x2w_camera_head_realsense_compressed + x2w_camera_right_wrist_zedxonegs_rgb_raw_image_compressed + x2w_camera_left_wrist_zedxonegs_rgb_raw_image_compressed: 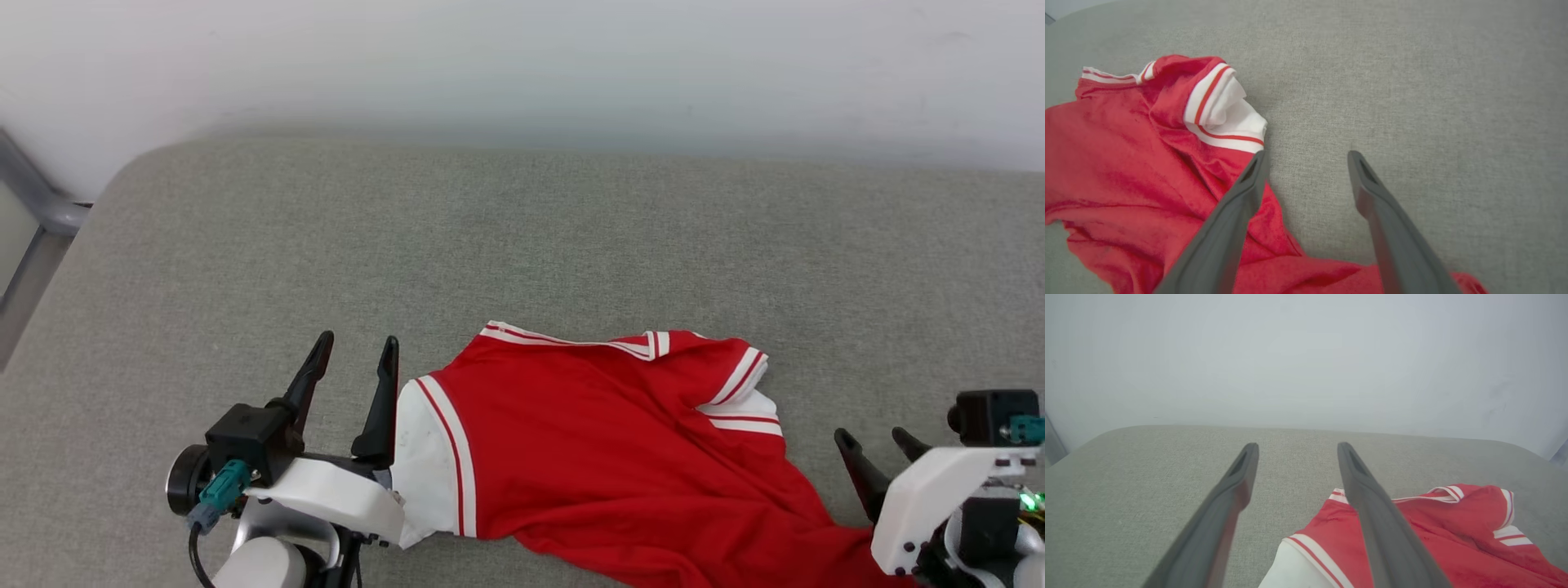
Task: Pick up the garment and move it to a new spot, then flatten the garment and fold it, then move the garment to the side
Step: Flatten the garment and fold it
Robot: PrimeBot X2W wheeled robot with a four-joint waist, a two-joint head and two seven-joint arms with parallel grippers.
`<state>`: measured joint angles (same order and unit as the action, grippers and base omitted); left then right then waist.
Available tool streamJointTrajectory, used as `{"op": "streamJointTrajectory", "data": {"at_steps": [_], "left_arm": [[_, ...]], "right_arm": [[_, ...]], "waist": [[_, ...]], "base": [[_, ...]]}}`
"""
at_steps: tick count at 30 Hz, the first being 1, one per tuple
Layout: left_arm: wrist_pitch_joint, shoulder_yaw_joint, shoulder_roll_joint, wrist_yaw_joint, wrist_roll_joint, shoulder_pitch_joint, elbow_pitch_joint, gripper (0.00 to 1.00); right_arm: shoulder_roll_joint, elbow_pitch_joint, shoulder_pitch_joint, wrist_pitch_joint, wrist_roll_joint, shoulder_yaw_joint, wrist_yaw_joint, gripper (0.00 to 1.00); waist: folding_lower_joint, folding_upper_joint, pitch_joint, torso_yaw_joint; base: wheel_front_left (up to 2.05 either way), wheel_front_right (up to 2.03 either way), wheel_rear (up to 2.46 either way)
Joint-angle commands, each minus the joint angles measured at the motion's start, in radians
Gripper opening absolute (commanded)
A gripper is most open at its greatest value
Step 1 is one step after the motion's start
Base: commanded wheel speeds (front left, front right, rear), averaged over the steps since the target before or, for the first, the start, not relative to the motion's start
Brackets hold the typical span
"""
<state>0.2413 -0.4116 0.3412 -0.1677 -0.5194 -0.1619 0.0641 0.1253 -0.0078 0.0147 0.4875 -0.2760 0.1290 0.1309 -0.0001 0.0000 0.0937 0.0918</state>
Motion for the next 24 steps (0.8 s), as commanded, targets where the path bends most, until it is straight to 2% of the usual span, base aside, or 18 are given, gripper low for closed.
{"op": "streamJointTrajectory", "data": {"at_steps": [1,9,17,22,23,24], "left_arm": [[0.007,0.003,-0.001,-0.004,0.011,-0.009,-0.015,1.00],[0.019,0.004,-0.012,0.000,0.046,-0.023,-0.084,1.00],[0.023,0.014,-0.029,0.010,0.045,-0.025,-0.069,1.00],[0.025,0.026,-0.043,0.025,0.053,-0.030,-0.063,1.00],[0.025,0.028,-0.046,0.027,0.057,-0.030,-0.062,1.00],[0.026,0.032,-0.048,0.030,0.059,-0.030,-0.061,1.00]], "right_arm": [[0.017,0.007,0.026,0.030,-0.007,-0.012,0.000,1.00],[0.096,0.096,0.168,0.227,-0.062,-0.126,0.000,1.00],[0.163,0.262,0.267,0.306,-0.113,-0.243,0.000,1.00],[0.176,0.373,0.275,0.369,-0.157,-0.300,0.000,1.00],[0.175,0.386,0.277,0.375,-0.167,-0.302,0.000,0.41],[0.178,0.391,0.283,0.367,-0.170,-0.310,0.000,0.23]], "waist": [[0.0001,0.0000,0.011,0.012],[0.0001,0.0000,0.070,0.071],[0.0001,0.0000,0.110,0.104],[0.0001,0.0000,0.120,0.113],[0.0001,0.0000,0.121,0.113],[0.0001,0.0000,0.120,0.114]], "base": [[0.00,0.00,0.00],[0.00,0.00,0.00],[0.00,0.00,0.00],[0.00,0.00,0.00],[0.00,0.00,0.00],[0.00,0.00,0.00]]}}
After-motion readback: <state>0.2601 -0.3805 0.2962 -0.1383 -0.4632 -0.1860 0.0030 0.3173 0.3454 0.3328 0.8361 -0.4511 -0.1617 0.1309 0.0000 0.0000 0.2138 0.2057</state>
